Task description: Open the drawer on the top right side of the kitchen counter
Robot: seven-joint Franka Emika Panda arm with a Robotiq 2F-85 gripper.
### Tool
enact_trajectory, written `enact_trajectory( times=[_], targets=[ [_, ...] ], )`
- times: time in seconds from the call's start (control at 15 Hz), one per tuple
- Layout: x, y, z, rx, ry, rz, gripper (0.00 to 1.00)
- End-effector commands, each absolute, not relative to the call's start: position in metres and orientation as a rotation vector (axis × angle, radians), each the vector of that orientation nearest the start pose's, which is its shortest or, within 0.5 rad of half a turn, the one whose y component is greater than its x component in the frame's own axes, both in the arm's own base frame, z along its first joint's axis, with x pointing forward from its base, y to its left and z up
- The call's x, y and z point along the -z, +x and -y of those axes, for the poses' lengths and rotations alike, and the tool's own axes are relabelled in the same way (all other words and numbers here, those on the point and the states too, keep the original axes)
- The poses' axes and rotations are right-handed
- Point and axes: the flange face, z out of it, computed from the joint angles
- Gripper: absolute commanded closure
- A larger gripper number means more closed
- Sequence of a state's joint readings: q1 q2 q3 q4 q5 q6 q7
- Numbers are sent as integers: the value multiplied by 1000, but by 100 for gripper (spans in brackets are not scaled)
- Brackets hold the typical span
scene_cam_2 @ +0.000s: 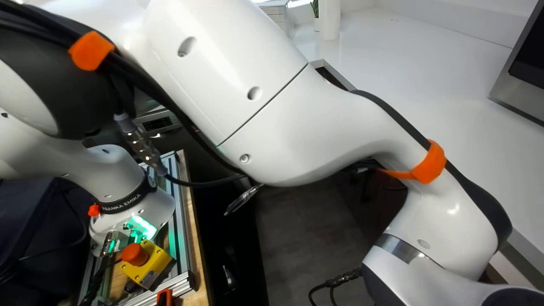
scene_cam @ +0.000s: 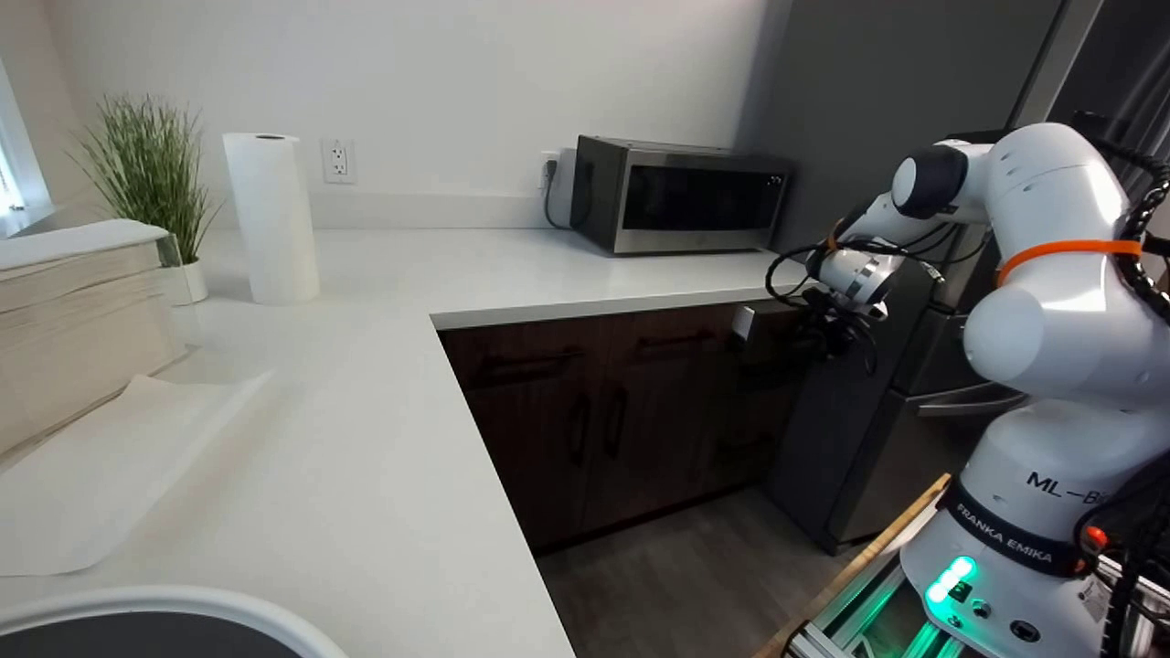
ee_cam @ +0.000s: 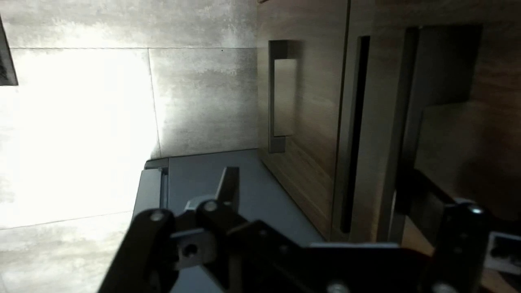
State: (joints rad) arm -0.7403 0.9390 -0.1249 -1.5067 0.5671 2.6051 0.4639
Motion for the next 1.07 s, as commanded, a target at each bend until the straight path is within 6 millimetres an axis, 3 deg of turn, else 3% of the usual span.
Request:
enact_trajectory(
  times=[0.0, 0.4, 0.6, 0.8, 1.0],
  targets=[
    [-142, 443, 533, 309, -1886, -2241, 0],
    [-213, 419, 533, 384, -1910, -2234, 0],
    [-257, 413, 525, 404, -2028, -2090, 0],
    [-298, 421, 521, 420, -2243, -1916, 0],
    [-316, 450, 511, 424, -2425, -1756, 0]
  ],
)
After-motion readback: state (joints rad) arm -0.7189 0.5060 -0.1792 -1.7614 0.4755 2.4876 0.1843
